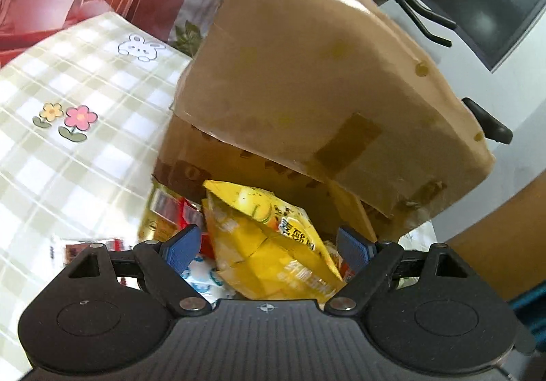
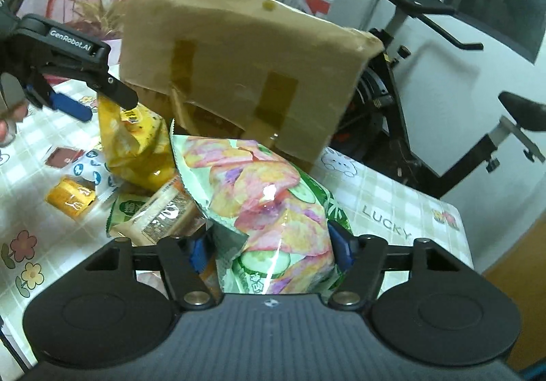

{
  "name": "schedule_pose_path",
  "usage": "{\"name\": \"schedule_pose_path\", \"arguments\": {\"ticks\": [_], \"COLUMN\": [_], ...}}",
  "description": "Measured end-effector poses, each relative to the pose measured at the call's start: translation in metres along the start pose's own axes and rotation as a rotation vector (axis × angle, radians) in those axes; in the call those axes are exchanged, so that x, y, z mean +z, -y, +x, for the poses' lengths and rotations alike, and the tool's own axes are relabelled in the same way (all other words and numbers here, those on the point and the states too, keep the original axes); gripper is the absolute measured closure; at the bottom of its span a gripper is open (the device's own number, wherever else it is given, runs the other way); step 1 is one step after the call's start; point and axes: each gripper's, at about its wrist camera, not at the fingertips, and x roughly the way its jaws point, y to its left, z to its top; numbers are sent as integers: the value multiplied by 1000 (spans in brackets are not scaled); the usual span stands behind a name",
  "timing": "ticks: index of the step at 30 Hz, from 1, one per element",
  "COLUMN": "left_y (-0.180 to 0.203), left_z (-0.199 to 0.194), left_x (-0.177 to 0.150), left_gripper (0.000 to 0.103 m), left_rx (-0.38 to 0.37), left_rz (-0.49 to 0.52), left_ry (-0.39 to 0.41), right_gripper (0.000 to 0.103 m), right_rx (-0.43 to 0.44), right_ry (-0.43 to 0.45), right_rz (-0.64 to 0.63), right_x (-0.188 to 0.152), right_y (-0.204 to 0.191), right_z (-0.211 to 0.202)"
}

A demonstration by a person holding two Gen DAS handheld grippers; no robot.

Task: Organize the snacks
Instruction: 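Grasp the yellow chip bag with left gripper while right grasps pink-green chip bag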

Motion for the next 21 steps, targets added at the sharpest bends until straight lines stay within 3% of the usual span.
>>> {"name": "schedule_pose_path", "arguments": {"ticks": [4,10,11,14,21], "left_y": [14,15,16,16,38], "left_z": [16,43,44,36,-21], "left_x": [1,-9,-11,-16,-22], "left_gripper": [15,18,26,33,34], "left_rx": [49,81,91,92,94], "left_rz": [26,-17,2,39,238], "left_ry": [-6,-71,-67,-42,85], "right_gripper": [34,34,34,34,35], "right_rx": [1,12,13,1,-7], "right_ry": [1,8,9,16,65], "right_rz": [20,47,50,40,98], "right_x": [-2,-6,-6,-7,-7], "right_y": [4,4,5,3,13], "right_z": [0,2,2,1,-16]}}
